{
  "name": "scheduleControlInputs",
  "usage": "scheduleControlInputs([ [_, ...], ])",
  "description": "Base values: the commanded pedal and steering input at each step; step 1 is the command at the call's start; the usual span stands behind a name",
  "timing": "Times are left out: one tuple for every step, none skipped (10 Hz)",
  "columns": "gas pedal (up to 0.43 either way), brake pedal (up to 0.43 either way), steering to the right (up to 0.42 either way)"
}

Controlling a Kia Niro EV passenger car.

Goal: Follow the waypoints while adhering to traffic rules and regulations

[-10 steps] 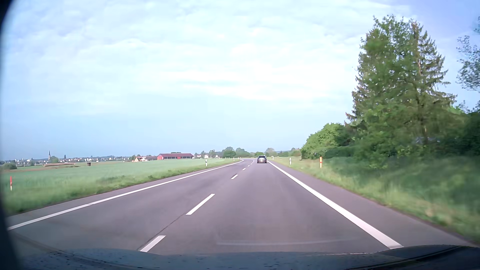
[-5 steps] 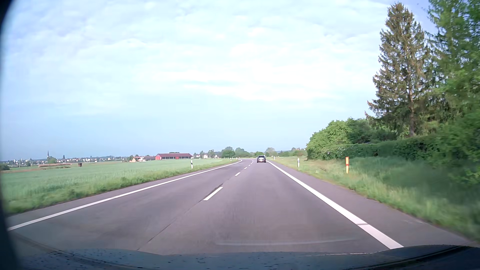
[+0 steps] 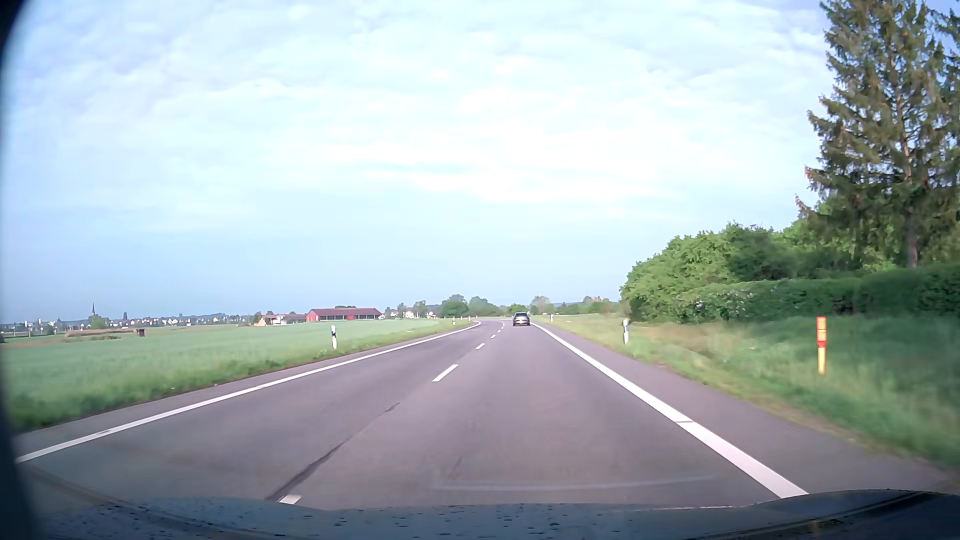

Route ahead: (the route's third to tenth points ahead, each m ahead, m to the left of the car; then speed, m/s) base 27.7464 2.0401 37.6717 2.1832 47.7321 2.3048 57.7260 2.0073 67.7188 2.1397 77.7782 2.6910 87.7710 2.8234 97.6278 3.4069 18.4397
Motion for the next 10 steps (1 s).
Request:
scheduleControlInputs([
  [0.177, 0.0, -0.002],
  [0.177, 0.0, -0.002],
  [0.177, 0.0, -0.002],
  [0.177, 0.0, -0.002],
  [0.177, 0.0, -0.002],
  [0.177, 0.0, -0.003],
  [0.177, 0.0, -0.002],
  [0.177, 0.0, -0.003],
  [0.177, 0.0, -0.003],
  [0.177, 0.0, -0.003],
])
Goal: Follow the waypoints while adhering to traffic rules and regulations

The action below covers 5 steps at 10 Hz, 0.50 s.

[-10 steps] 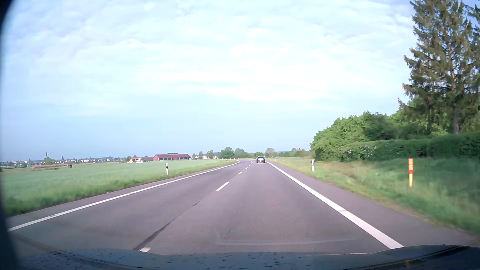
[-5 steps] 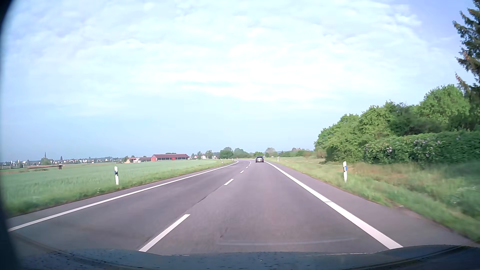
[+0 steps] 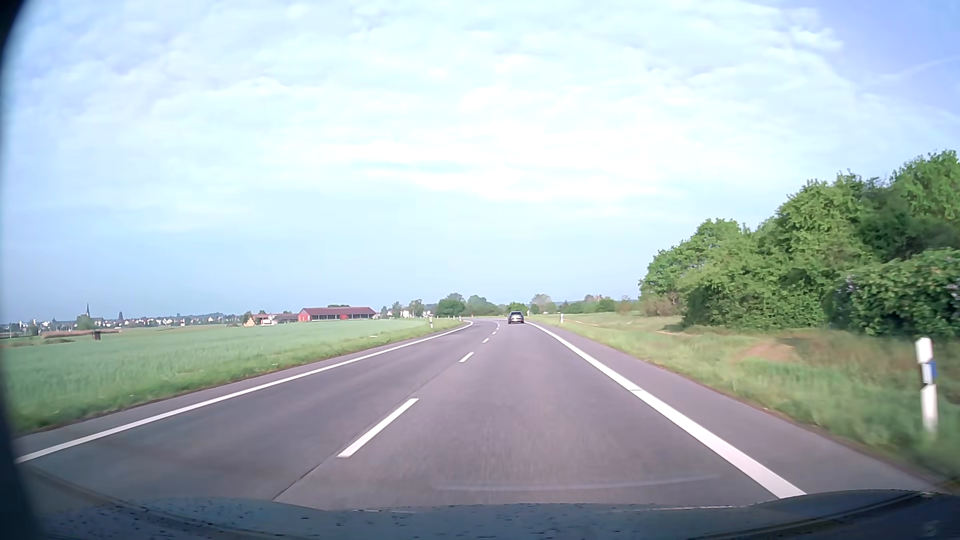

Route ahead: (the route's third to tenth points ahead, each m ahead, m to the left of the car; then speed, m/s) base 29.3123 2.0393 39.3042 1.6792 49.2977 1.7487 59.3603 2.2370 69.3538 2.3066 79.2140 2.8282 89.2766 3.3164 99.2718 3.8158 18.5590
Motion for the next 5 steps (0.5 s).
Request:
scheduleControlInputs([
  [0.177, 0.0, -0.003],
  [0.177, 0.0, -0.003],
  [0.177, 0.0, -0.003],
  [0.177, 0.0, -0.003],
  [0.177, 0.0, -0.003],
])
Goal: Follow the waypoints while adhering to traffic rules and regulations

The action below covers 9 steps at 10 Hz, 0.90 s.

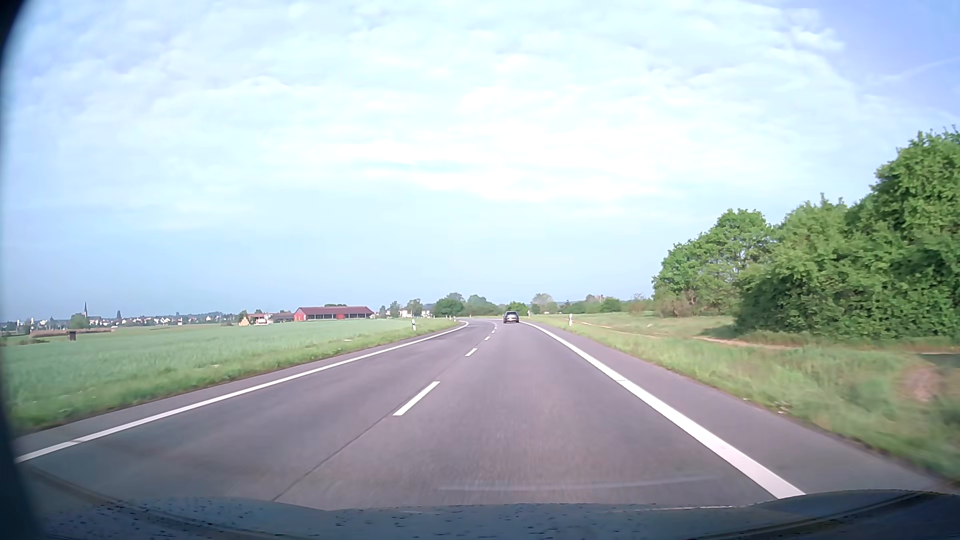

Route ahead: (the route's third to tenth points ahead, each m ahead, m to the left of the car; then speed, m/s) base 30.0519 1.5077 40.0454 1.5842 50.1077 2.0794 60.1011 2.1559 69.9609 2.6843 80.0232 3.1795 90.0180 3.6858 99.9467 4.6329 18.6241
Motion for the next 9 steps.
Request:
scheduleControlInputs([
  [0.177, 0.0, -0.003],
  [0.177, 0.0, -0.003],
  [0.177, 0.0, -0.003],
  [0.177, 0.0, -0.003],
  [0.177, 0.0, -0.003],
  [0.177, 0.0, -0.003],
  [0.177, 0.0, -0.003],
  [0.177, 0.0, -0.003],
  [0.177, 0.0, -0.003],
])
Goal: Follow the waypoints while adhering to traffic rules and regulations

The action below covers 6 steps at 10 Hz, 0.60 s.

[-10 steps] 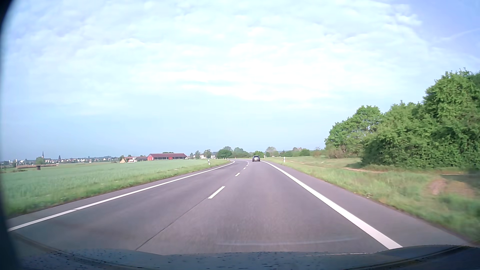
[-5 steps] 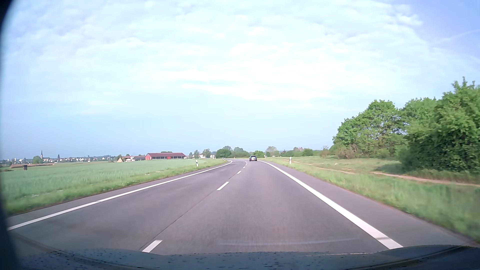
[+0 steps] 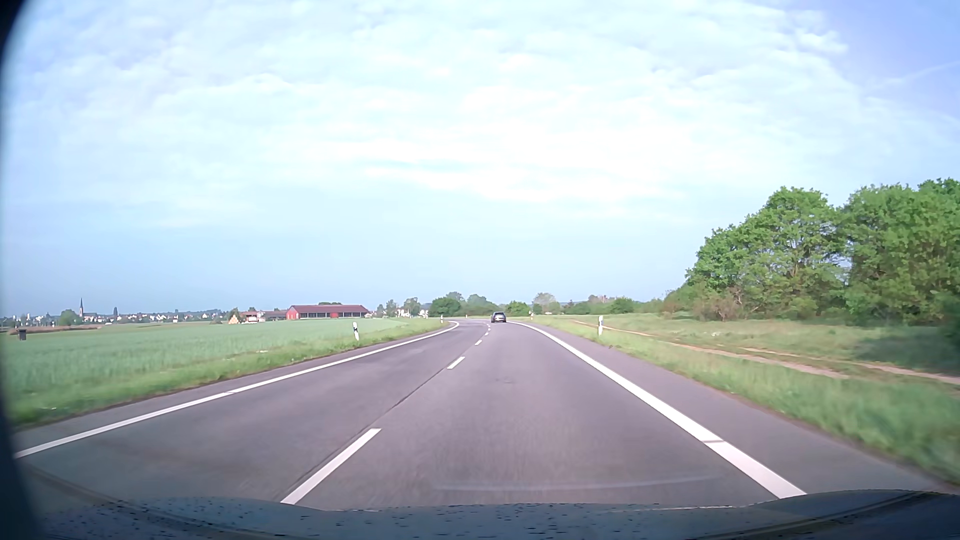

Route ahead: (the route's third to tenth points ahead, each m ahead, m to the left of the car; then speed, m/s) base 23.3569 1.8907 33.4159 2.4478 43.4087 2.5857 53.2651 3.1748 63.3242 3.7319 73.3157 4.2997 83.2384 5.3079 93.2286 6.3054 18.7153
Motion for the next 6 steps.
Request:
scheduleControlInputs([
  [0.177, 0.0, -0.004],
  [0.177, 0.0, -0.004],
  [0.177, 0.0, -0.004],
  [0.177, 0.0, -0.004],
  [0.177, 0.0, -0.004],
  [0.177, 0.0, -0.004],
])
